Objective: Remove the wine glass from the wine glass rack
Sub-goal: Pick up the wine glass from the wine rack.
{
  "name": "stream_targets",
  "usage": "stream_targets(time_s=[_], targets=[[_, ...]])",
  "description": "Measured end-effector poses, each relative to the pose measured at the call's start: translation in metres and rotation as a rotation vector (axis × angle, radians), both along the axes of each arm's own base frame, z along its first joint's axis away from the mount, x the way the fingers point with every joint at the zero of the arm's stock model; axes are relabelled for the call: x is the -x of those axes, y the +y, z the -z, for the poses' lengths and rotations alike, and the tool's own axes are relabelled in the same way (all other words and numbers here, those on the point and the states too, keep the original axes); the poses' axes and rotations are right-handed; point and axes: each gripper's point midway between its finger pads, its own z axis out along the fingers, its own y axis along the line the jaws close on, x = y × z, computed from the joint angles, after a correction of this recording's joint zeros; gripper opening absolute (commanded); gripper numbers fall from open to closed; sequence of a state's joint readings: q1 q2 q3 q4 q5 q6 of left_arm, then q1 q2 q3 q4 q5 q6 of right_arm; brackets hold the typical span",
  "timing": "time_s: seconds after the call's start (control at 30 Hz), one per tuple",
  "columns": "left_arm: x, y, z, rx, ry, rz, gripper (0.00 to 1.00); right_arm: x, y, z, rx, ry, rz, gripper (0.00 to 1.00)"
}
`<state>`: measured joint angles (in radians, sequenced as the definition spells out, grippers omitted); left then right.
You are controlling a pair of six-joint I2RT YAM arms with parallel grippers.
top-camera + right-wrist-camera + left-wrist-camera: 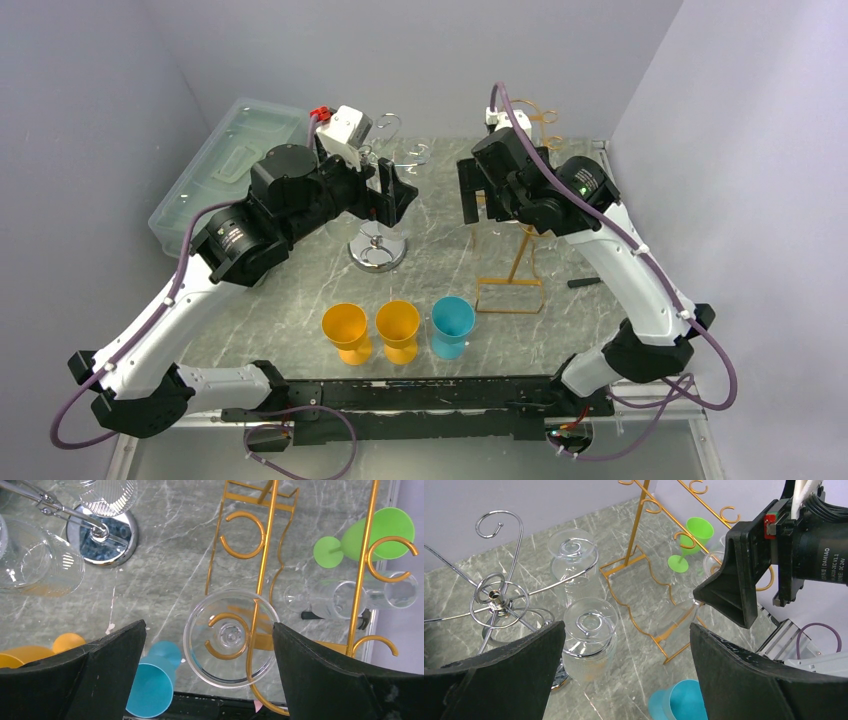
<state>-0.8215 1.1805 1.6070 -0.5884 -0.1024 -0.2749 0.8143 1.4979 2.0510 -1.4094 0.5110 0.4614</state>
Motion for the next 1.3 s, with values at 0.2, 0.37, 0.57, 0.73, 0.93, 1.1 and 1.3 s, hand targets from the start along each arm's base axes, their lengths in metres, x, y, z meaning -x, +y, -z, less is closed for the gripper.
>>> stream_targets(time_s=[0.2, 0.37, 0.57, 0.73, 0.93, 1.1, 1.3], targets=[[0.000, 0.000, 0.000, 0.000, 0.000, 0.000, 1.00, -0.001, -0.004, -0.003, 0.009, -0.015, 0.012, 0.99], [0.000, 0.000, 0.000, 0.000, 0.000, 0.000, 0.99, 0.003, -0.008, -0.007, -0.003, -0.026, 0.012, 0.99], [0.000, 0.000, 0.000, 0.001, 0.000, 0.000, 0.99, 0.008, -0.013, -0.003, 0.008, -0.020, 0.007, 0.99], [0.000, 0.000, 0.000, 0.001, 0.000, 0.000, 0.99, 0.008, -0.014, 0.003, 0.024, -0.001, -0.010, 0.99], [0.000, 0.000, 0.000, 0.000, 0.000, 0.000, 0.99, 0.003, -0.013, 0.006, 0.024, 0.004, -0.027, 0.94], [0.000, 0.000, 0.000, 0.000, 0.000, 0.000, 0.99, -0.001, -0.012, 0.007, 0.020, 0.007, -0.038, 0.89], [0.000, 0.000, 0.000, 0.000, 0.000, 0.000, 0.99, -0.004, -0.010, 0.010, 0.019, 0.008, -0.052, 0.80]])
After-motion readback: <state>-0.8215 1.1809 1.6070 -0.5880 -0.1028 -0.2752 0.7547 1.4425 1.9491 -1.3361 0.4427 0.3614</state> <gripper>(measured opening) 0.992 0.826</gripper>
